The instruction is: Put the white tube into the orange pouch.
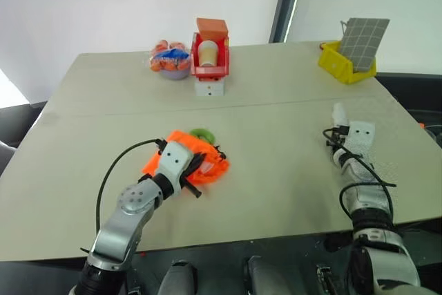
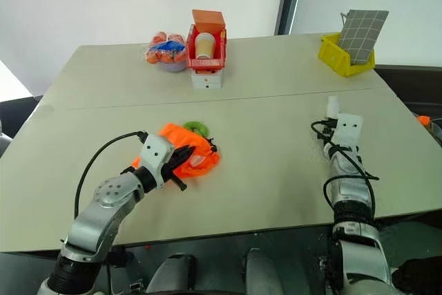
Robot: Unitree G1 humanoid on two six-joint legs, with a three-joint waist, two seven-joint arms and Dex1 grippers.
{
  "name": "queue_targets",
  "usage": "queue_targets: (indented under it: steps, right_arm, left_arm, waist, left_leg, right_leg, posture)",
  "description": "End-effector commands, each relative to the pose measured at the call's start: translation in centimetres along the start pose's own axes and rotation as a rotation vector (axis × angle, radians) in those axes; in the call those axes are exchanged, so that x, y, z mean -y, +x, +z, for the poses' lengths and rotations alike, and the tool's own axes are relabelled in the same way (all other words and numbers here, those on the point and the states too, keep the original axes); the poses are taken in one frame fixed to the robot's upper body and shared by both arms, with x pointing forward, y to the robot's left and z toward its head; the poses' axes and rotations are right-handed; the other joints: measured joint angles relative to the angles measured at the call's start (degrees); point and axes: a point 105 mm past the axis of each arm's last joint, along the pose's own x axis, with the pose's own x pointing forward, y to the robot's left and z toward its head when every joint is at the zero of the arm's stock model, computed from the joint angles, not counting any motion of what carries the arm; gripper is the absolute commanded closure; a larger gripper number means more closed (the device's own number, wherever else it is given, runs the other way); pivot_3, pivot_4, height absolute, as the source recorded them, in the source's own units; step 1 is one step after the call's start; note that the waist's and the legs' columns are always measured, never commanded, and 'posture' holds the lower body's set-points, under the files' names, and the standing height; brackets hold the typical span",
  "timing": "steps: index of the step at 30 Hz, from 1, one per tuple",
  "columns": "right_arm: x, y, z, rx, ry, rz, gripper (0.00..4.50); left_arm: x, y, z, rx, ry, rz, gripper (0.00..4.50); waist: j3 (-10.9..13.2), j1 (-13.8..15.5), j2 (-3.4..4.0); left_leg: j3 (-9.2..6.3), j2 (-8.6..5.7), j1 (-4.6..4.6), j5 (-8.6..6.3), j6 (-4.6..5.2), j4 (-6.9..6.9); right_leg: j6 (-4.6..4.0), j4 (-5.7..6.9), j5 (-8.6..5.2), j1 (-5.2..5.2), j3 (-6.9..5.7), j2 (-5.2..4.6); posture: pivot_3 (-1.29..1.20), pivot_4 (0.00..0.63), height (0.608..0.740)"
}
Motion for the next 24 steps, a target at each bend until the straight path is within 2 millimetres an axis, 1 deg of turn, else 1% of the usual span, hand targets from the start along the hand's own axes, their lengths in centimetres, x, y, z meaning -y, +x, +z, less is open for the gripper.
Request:
queue_targets:
  steps: [1, 3, 5, 6, 7, 8, 11, 13, 15, 17, 24]
  right_arm:
    - [-5.3, -3.3, 3.9, 0.115, -0.095, 0.432, 3.42]
    - [-7.5, -6.3, 3.2, 0.051, -0.104, 0.642, 3.42]
    - [-9.7, -10.6, 1.9, -0.086, -0.067, 0.893, 3.42]
    - [-10.4, -12.3, 1.4, -0.147, -0.062, 0.984, 3.42]
    - [-11.1, -13.5, 1.0, -0.188, -0.059, 1.044, 3.42]
    - [-11.6, -13.9, 1.0, -0.202, -0.048, 1.072, 3.42]
    - [-13.7, -14.4, 2.0, -0.185, -0.003, 1.136, 3.42]
    - [-15.0, -14.1, 2.5, -0.159, 0.004, 1.151, 3.42]
    - [-16.1, -13.6, 2.8, -0.141, 0.012, 1.147, 3.42]
    - [-16.9, -13.2, 2.9, -0.130, 0.007, 1.154, 3.42]
    - [-19.0, -12.2, 2.9, -0.110, -0.038, 1.191, 3.42]
  left_arm:
    - [-1.0, -0.4, 1.2, 0.054, -0.026, 0.043, 4.50]
    - [-1.3, -0.5, 1.3, 0.059, -0.039, 0.049, 4.50]
    - [-1.4, -0.5, 1.5, 0.066, -0.053, 0.049, 4.50]
    - [-1.5, -0.5, 1.5, 0.068, -0.057, 0.049, 4.50]
    - [-1.6, -0.6, 1.5, 0.069, -0.061, 0.048, 4.50]
    - [-1.6, -0.6, 1.5, 0.069, -0.062, 0.047, 4.50]
    - [-1.5, -0.5, 1.5, 0.066, -0.062, 0.039, 4.50]
    - [-1.4, -0.4, 1.6, 0.068, -0.062, 0.033, 4.50]
    - [-1.2, -0.4, 1.7, 0.073, -0.060, 0.024, 4.50]
    - [-1.1, -0.3, 1.9, 0.078, -0.059, 0.015, 4.50]
    - [-0.5, -0.3, 2.7, 0.106, -0.055, -0.018, 4.50]
  waist:
    - [-0.01, 0.10, 0.07]
    - [-0.01, 0.22, 0.06]
    - [0.00, 0.43, 0.05]
    - [0.00, 0.53, 0.05]
    - [0.03, 0.44, -0.02]
    - [0.06, 0.32, -0.07]
    - [0.19, -0.27, -0.29]
    - [0.23, -0.20, -0.34]
    - [0.25, -0.03, -0.36]
    - [0.26, 0.13, -0.35]
    - [0.26, 0.42, -0.35]
  left_leg:
    - [0.00, 0.00, -0.01, 0.00, 0.00, 0.00]
    - [0.00, 0.01, 0.03, -0.03, 0.05, 0.00]
    - [-0.02, 0.01, 0.03, -0.03, 0.05, 0.03]
    - [-0.04, 0.00, 0.05, -0.04, 0.05, 0.05]
    - [-0.04, 0.00, 0.04, -0.04, 0.04, 0.09]
    - [-0.04, 0.00, 0.06, -0.05, 0.04, 0.11]
    - [-0.01, 0.01, 0.03, -0.06, 0.02, 0.24]
    - [-0.05, 0.01, 0.13, -0.06, 0.01, 0.40]
    - [-0.19, 0.01, -0.02, -0.08, -0.02, 0.69]
    - [-0.20, 0.00, -0.11, -0.09, -0.04, 0.81]
    - [-0.04, -0.24, -0.27, -0.13, 0.05, 0.79]
  right_leg:
    - [0.02, -0.01, -0.02, -0.01, 0.00, 0.00]
    - [0.23, 0.00, -0.15, 0.03, -0.02, 0.00]
    - [0.23, -0.02, -0.17, 0.07, -0.03, 0.00]
    - [0.23, -0.03, -0.17, 0.12, -0.04, 0.00]
    - [0.23, -0.05, -0.19, 0.14, -0.04, 0.00]
    - [0.22, -0.09, -0.19, 0.19, -0.03, -0.01]
    - [0.17, -0.11, -0.16, 0.18, -0.03, -0.01]
    - [0.17, -0.13, -0.16, 0.13, -0.04, 0.00]
    - [0.16, -0.15, -0.16, 0.07, -0.15, 0.01]
    - [0.16, -0.29, -0.16, -0.10, -0.15, -0.01]
    - [0.14, -0.37, -0.13, 0.19, -0.13, -0.36]
  posture:
    - [0.00, 0.150, 0.740]
    - [0.00, 0.150, 0.740]
    - [0.00, 0.150, 0.740]
    - [0.00, 0.150, 0.740]
    - [0.00, 0.150, 0.740]
    - [0.00, 0.150, 0.740]
    - [0.00, 0.150, 0.740]
    - [0.00, 0.150, 0.740]
    - [0.00, 0.150, 0.740]
    - [0.00, 0.150, 0.740]
    - [0.00, 0.150, 0.740]
